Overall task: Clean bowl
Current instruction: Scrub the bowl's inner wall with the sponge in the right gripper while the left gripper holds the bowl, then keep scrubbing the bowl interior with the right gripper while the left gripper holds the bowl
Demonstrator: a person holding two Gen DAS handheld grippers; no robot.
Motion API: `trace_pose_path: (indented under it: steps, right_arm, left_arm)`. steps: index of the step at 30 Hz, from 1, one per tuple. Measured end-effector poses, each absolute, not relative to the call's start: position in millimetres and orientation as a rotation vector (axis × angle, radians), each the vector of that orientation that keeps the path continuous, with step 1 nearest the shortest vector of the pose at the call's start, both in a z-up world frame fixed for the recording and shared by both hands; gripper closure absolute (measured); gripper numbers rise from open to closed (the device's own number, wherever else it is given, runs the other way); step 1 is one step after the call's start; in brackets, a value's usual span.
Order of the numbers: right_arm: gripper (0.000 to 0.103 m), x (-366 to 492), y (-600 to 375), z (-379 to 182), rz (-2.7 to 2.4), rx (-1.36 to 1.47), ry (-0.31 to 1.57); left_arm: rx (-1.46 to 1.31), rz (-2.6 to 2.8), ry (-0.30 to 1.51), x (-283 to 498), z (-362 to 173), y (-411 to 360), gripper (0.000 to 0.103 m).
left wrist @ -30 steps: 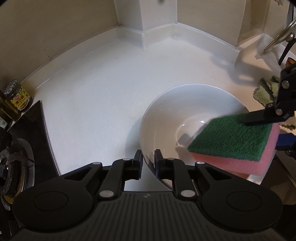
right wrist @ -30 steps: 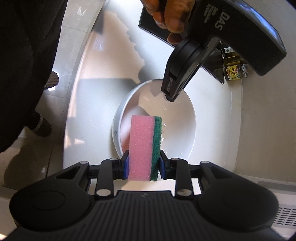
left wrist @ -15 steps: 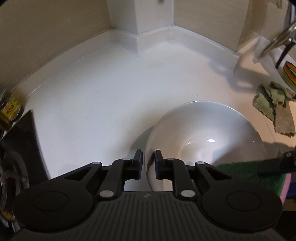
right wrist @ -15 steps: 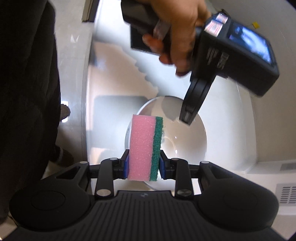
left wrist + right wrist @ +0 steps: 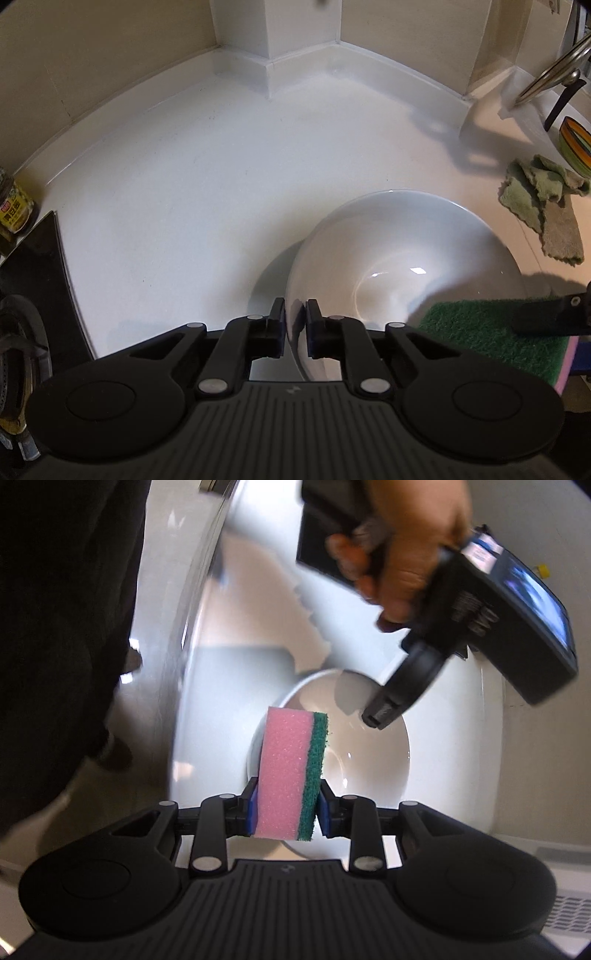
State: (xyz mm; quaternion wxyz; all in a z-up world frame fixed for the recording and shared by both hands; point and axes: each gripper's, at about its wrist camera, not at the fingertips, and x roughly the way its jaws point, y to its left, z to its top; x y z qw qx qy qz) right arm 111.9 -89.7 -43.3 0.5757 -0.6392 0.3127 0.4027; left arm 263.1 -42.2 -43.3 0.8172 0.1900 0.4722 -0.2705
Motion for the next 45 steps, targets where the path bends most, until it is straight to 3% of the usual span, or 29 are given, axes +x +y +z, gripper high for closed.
trace_pose_path:
  steps: [8, 11, 16, 45]
  right_arm:
    - [0.076, 119, -90, -45, 0.921, -1.489, 0.738]
    - [0.076, 120, -87, -43, 0.937, -1.459, 0.740]
    - [0.076, 119, -93, -45, 0.940, -1.456, 0.726]
    - [0.076, 116, -92, -37, 0.916, -1.442, 0.761]
  left_arm:
    - [0.376, -0.531, 0.996, 225, -36, -24, 0.084]
    - [0.378, -0.531, 0.996, 236, -37, -28, 0.091]
    - [0.424, -0.610, 0.978, 260, -37, -36, 0.093]
    - [0.369, -0.543, 1.015, 246, -37, -29, 0.087]
